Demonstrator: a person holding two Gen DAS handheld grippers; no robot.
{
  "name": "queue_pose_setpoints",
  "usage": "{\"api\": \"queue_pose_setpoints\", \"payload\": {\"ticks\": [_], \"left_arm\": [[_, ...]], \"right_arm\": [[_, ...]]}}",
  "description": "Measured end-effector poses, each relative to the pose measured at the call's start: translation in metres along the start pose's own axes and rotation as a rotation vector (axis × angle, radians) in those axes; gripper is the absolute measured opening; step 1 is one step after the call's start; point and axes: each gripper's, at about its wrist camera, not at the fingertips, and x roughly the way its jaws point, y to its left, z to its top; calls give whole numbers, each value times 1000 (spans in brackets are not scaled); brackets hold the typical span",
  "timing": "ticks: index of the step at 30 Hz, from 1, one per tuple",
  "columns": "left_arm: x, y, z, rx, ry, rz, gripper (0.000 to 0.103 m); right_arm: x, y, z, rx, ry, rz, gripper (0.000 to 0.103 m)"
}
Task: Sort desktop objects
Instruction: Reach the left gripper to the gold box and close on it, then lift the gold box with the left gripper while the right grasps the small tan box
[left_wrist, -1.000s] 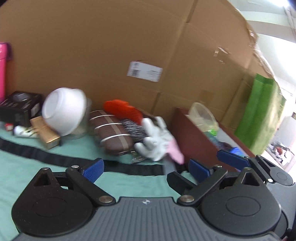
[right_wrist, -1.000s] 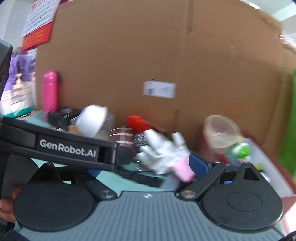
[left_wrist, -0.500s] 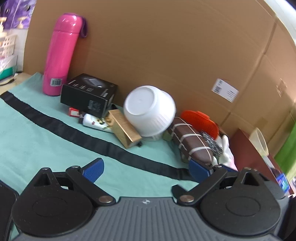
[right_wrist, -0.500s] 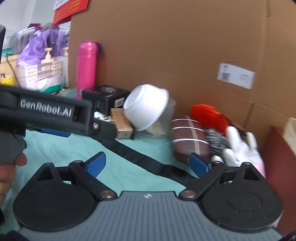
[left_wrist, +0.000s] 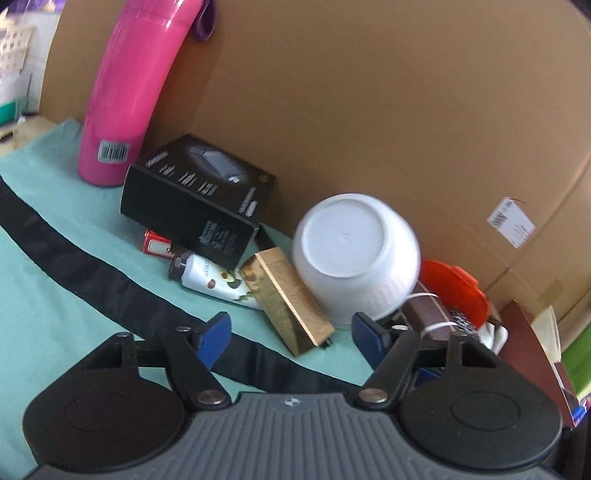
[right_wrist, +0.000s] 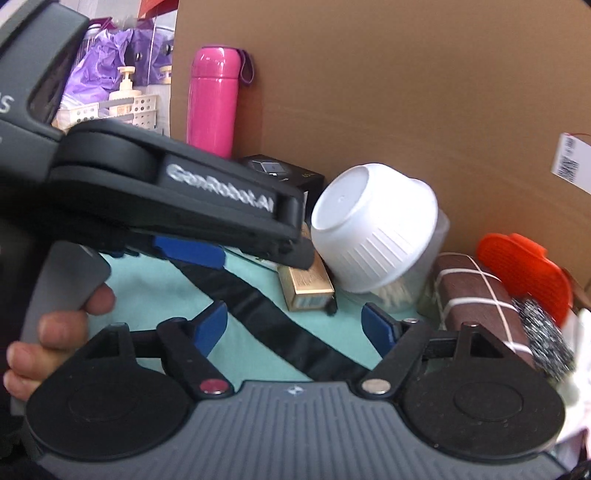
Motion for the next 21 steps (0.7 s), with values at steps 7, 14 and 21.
{"api": "queue_pose_setpoints", "payload": {"ticks": [7,14,21], "left_arm": [[15,16,6,-67,21,-52,69],[18,16,3,-40,27,-58,55],[8,7,-11,-1,52,-67,45]], "right_arm": [[30,1,8,-27,20,-7,63],[39,4,9,-34,27,-43,31],[9,8,-5,-22,39,-14,31]]}}
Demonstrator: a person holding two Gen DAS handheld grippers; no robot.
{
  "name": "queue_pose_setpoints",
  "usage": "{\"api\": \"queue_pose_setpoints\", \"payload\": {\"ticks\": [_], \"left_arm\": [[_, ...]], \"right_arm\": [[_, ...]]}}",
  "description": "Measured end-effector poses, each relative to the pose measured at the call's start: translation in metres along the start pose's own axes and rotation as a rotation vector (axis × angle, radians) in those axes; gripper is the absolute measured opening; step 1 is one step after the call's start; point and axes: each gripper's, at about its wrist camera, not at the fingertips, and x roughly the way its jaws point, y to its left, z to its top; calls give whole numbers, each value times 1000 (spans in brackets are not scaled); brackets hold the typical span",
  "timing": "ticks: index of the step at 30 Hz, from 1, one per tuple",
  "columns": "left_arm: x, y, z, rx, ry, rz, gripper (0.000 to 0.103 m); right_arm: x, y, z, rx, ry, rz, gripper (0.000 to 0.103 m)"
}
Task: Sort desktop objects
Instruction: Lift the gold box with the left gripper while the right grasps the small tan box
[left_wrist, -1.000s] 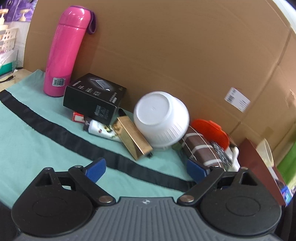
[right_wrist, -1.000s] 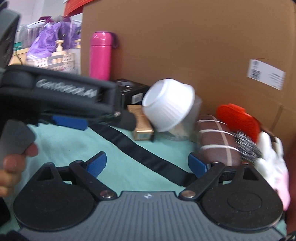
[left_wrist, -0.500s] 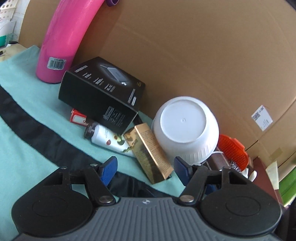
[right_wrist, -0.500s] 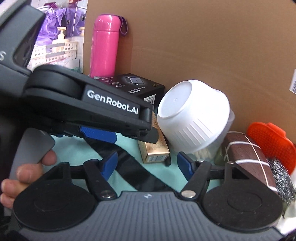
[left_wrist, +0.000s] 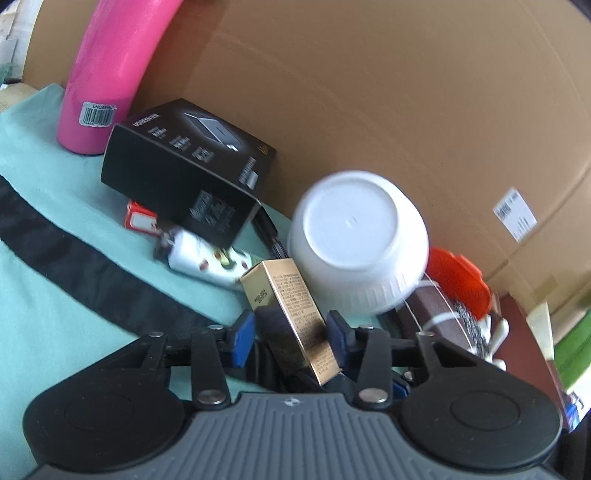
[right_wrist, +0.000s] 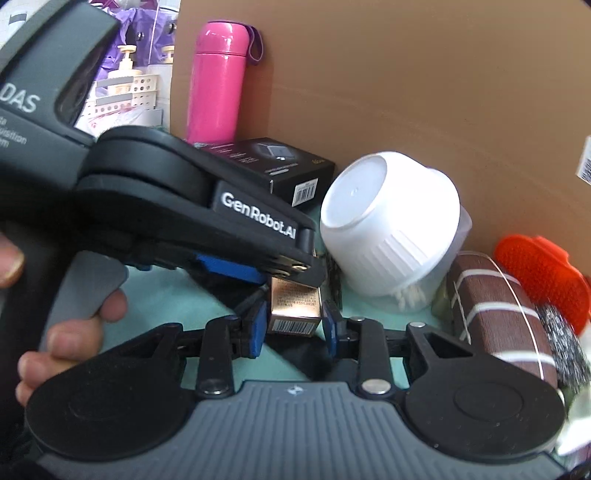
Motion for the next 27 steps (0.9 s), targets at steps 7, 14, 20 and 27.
{"api": "queue_pose_setpoints", "payload": {"ticks": [7,14,20,27], "left_arm": [[-18,-25,-25,27,75,-7,43],[-37,-61,-71,115,148,-52,43],[-51,-90,-96,215,134,-16,52],[-44,-94,-91,203,144,21,62]], "right_arm": [[-44,-6,-25,35,22,21,31],[-99,-17,-63,112,37,24,31],[-146,-24,-98,153,44,15,26],[-167,-24,-112,163,14,-23,27]]}}
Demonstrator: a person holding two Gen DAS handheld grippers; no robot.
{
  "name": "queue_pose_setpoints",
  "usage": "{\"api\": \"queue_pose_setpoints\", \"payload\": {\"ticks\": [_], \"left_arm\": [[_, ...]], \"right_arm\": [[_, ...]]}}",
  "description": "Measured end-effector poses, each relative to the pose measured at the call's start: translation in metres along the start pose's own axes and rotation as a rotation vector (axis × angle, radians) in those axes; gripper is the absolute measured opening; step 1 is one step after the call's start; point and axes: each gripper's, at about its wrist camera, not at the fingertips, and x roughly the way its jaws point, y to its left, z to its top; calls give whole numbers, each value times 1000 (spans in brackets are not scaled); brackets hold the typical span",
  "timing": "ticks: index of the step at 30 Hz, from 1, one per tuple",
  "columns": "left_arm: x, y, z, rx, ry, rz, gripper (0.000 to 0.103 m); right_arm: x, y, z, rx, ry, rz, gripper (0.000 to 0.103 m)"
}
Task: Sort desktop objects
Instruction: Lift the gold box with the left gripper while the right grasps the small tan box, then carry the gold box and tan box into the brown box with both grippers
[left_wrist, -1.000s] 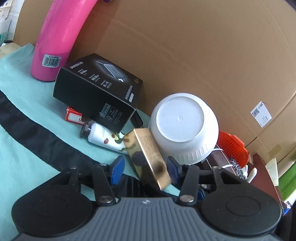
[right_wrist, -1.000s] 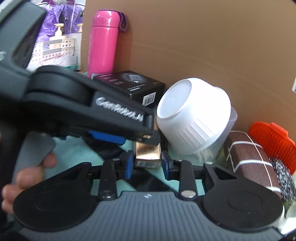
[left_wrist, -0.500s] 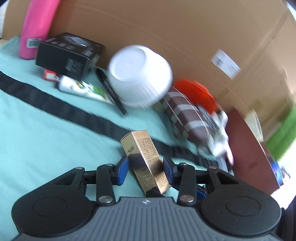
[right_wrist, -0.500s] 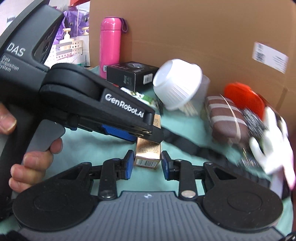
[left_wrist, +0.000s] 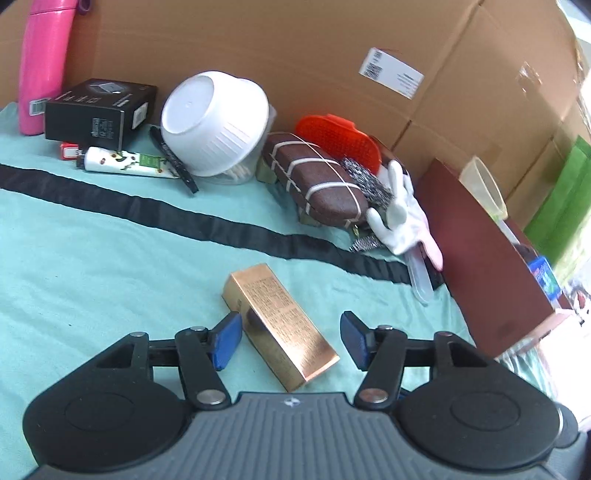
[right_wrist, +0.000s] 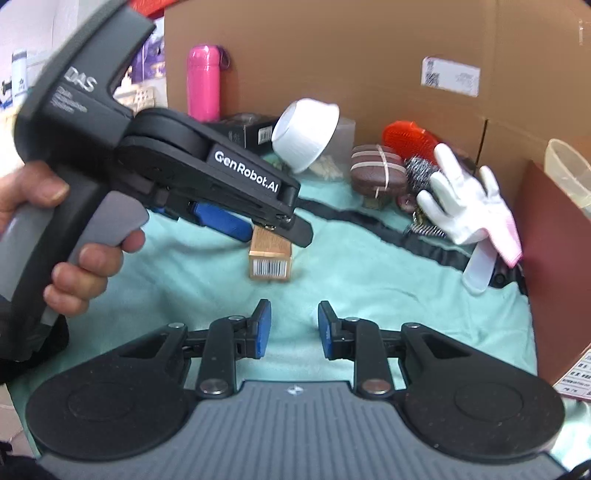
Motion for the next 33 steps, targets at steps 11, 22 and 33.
{"api": "queue_pose_setpoints", "payload": {"ticks": [11,22,33], "left_arm": [[22,7,23,76,51,69,67],[18,-2,15,114,63,45,57],[-7,-61,30,186,-29,-41,56]], "right_arm": [[31,15,16,-20,4,-2,48],[43,18,18,-13,13,4,30],[-11,-5,22,25,-112,-80,30]]}}
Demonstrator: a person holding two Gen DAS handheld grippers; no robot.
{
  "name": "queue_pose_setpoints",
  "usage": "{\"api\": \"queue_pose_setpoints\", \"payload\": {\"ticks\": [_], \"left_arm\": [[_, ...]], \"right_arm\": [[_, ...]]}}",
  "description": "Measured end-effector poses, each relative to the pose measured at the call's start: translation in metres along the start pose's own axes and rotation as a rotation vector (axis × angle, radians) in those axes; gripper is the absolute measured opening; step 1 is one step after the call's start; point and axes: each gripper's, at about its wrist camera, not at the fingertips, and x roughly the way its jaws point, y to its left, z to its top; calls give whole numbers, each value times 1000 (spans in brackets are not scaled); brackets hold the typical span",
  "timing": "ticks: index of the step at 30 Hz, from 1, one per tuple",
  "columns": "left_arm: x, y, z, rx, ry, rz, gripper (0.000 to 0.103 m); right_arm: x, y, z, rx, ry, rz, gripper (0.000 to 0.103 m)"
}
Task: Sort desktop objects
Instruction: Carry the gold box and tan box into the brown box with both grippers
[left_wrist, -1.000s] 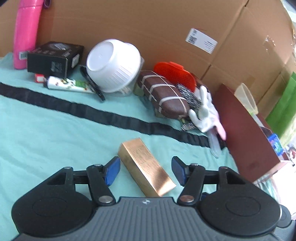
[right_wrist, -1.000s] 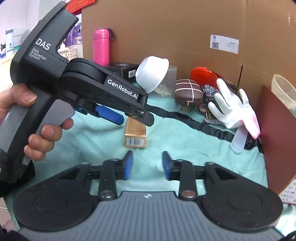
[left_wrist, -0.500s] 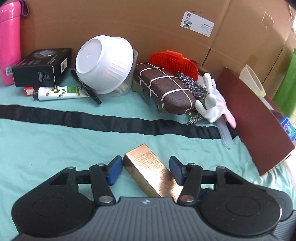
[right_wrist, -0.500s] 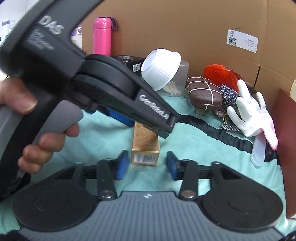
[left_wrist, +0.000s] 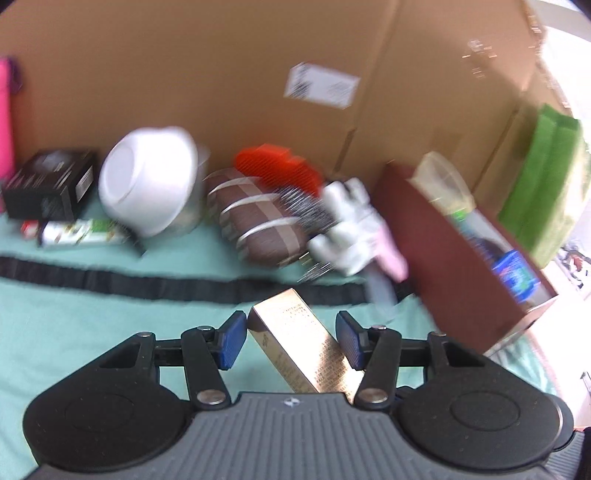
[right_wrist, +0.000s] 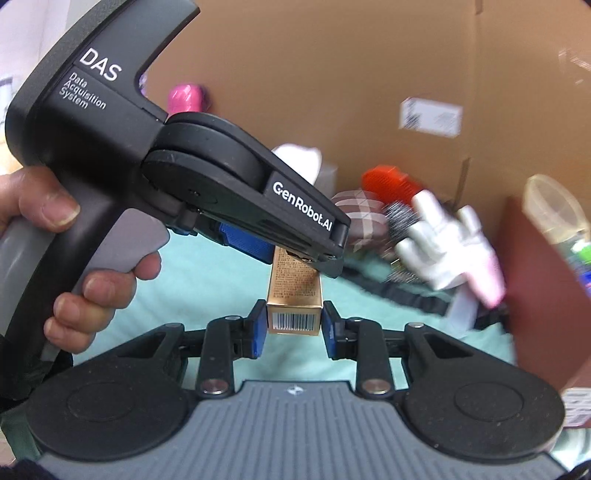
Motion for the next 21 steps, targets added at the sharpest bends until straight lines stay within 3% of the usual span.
{"api": "queue_pose_setpoints", "payload": {"ticks": [11,16,21], "left_arm": [[11,-105,43,122,-77,-197,56],[39,-150,54,151,-39,-270,56],[67,-182,58,179,11,-290,56]], "right_arm": [[-68,-72,14,72,-156,-215,30],[-86,-111,9,123,-165,-296,30],[-92,-151,2,216,-163,-313,30]]}}
